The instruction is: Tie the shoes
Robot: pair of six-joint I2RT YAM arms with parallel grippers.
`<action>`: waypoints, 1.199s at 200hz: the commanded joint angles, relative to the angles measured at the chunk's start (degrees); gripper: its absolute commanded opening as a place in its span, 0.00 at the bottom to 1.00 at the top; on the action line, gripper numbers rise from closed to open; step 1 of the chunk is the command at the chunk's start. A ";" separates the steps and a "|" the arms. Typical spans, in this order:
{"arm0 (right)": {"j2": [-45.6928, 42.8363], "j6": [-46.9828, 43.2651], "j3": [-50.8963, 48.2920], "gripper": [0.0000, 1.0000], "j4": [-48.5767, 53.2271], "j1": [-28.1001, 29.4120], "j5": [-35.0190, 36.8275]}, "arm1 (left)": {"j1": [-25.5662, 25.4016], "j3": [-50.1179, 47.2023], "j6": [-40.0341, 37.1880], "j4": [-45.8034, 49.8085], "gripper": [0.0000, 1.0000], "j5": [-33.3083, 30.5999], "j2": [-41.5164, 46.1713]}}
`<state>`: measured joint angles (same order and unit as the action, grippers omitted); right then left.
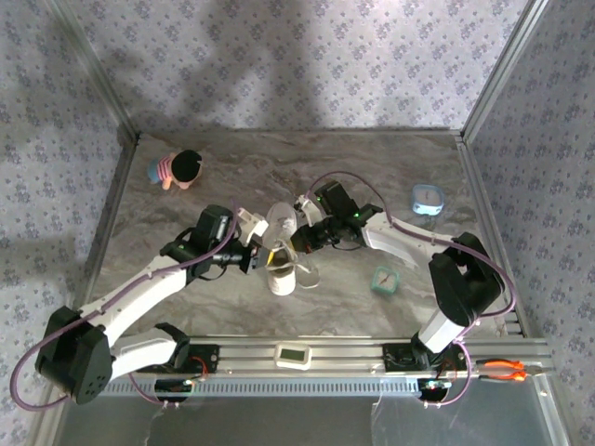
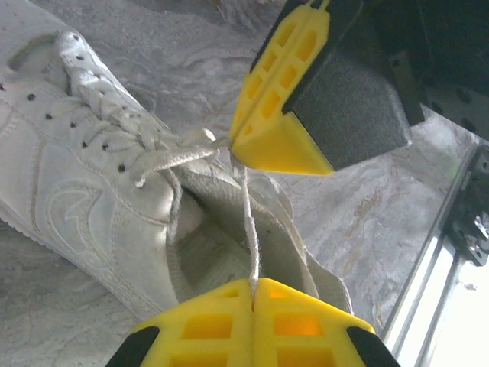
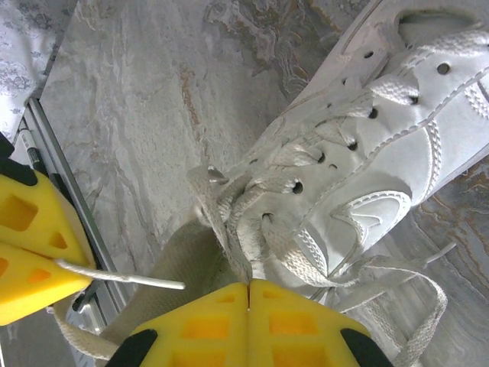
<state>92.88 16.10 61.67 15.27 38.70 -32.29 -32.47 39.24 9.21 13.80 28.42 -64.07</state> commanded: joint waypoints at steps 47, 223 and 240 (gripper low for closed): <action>-2.09 1.28 1.71 0.00 1.39 -0.60 -0.29 | -0.66 0.45 4.41 -8.97 0.01 -4.96 -2.60; -1.61 4.25 1.62 0.00 -0.24 -1.36 -0.57 | -3.32 -0.03 5.64 -13.71 0.00 -5.92 -8.94; -1.65 4.43 1.55 0.00 -0.08 -1.61 -0.24 | -3.56 -0.40 5.73 -13.51 0.00 -6.09 -8.79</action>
<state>92.23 19.44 62.08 14.76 37.71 -32.34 -35.46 39.05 14.68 2.31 22.65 -72.95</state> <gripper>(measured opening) 0.045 0.044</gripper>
